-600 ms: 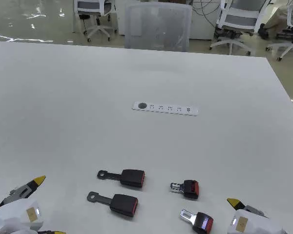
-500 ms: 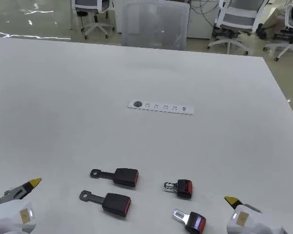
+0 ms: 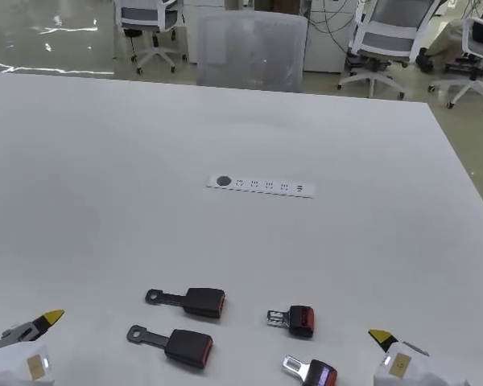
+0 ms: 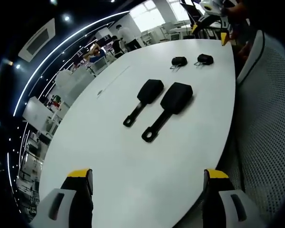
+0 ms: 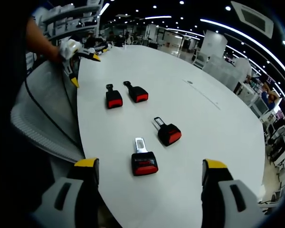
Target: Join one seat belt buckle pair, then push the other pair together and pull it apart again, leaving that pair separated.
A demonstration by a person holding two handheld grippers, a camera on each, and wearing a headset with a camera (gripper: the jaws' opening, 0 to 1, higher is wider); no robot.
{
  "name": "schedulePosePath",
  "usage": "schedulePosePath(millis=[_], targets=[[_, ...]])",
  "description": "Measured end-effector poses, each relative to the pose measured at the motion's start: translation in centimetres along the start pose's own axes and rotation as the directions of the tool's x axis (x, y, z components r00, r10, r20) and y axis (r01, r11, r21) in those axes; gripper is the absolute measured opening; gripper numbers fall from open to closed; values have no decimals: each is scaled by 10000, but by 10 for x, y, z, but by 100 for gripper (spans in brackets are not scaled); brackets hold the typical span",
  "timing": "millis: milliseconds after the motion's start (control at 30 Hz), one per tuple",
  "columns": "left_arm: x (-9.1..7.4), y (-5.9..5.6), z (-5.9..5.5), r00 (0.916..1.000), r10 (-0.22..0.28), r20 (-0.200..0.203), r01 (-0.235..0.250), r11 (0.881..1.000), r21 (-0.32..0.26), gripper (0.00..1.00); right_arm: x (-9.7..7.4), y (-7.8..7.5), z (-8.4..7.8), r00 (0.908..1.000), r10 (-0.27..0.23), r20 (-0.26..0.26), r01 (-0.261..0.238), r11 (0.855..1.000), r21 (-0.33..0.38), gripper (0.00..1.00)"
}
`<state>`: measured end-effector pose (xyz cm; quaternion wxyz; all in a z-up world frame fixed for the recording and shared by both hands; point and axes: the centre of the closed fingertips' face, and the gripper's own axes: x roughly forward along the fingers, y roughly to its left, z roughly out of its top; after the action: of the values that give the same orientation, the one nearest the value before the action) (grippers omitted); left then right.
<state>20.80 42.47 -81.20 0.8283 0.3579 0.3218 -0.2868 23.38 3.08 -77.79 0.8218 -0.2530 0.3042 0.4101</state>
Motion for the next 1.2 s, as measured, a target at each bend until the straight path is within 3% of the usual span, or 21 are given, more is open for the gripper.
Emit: schedulePosePath(millis=[367, 500, 733, 1200], targets=[[-1, -3, -3, 9997, -130, -215, 127, 9998, -161, 94, 1, 9, -1, 9998, 133, -121, -138, 9991, -391, 88], [-2, 2, 2, 9999, 104, 19, -104, 9999, -70, 95, 1, 13, 0, 9998, 127, -165, -136, 9983, -566, 87], [-2, 1, 2, 10000, 45, 12, -45, 10000, -76, 96, 5, 17, 6, 9995, 248, 218, -260, 9981, 550, 86], [-2, 1, 4, 9999, 72, 109, -71, 9999, -71, 96, 2, 20, 3, 9998, 159, 110, -168, 9960, 879, 82]])
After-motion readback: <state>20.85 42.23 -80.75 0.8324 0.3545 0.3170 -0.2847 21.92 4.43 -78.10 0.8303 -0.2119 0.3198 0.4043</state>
